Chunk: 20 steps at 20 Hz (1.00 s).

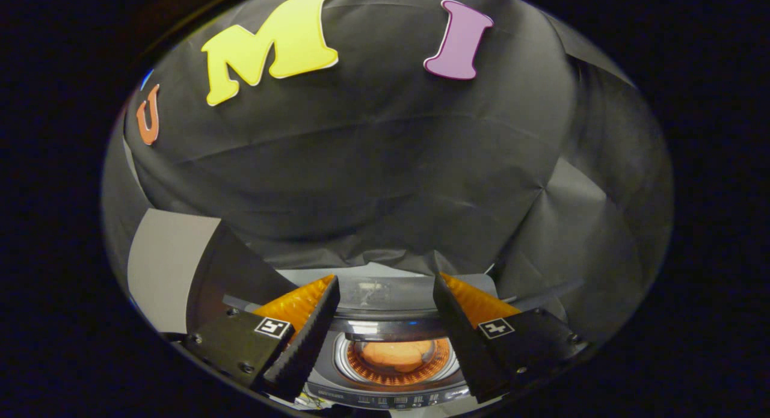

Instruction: Put the clothes into the washing machine and then close the washing machine lid.

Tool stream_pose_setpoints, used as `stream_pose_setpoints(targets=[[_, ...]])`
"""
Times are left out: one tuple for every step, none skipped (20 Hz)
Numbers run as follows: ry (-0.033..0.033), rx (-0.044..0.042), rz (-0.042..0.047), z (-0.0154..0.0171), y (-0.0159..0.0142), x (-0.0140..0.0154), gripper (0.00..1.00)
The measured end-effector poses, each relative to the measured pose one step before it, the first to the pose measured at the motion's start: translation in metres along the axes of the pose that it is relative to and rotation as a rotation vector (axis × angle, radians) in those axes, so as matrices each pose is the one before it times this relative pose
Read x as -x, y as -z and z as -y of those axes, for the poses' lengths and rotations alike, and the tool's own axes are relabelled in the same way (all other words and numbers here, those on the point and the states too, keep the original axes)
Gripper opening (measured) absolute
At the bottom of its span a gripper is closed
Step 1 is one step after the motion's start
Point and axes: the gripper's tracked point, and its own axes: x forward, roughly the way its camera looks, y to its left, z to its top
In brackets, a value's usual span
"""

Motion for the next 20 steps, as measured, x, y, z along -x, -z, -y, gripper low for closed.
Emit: stream_pose_setpoints(targets=[[0.00188,-0.00737,-0.00573,0.00021,0.00536,0.00325,0.98],[0.00397,-0.00829,-0.00706,0.00042,0.00576,0.00386,0.98],[0.00487,-0.00217,-0.00691,-0.00002,0.0053,0.00315,0.98],[0.00345,0.00659,-0.01519,0.00056,0.00714,0.00207,0.98],[-0.00015,0.00624,-0.01518,0.00062,0.00642,0.00329,0.98],[-0.00387,-0.00207,-0.01125,0.0001,0.00609,0.0025,0.98],[-0.00528,-0.00676,-0.01028,0.00001,0.00525,0.00207,0.98],[-0.0038,-0.00684,-0.00846,0.0002,0.00492,0.00141,0.98],[-0.00111,-0.00254,-0.0082,-0.00014,0.00524,0.00133,0.98],[0.00148,-0.00099,-0.00846,0.00035,0.00709,0.00195,0.98],[0.0017,0.00069,-0.00836,0.00042,0.00674,0.00182,0.98],[0.002,0.00184,-0.00779,0.00042,0.00675,0.00019,0.98],[0.00038,-0.00369,-0.01493,0.00061,0.00823,0.00115,0.98],[-0.00379,-0.00884,-0.02088,0.00003,0.00937,0.00071,0.98],[-0.01098,-0.00913,-0.02996,-0.00115,0.0109,-0.00028,0.98],[-0.00737,-0.00163,-0.03478,0.00018,0.01127,-0.00094,0.98],[0.00748,0.01539,-0.02679,0.00296,0.01091,0.00163,0.98],[0.00297,0.01874,-0.01362,0.00336,0.0088,-0.00201,0.98],[-0.0018,0.00828,-0.00796,0.00276,0.00667,0.00072,0.98],[0.00253,0.00253,-0.0018,0.00315,0.00526,0.00331,0.98]])
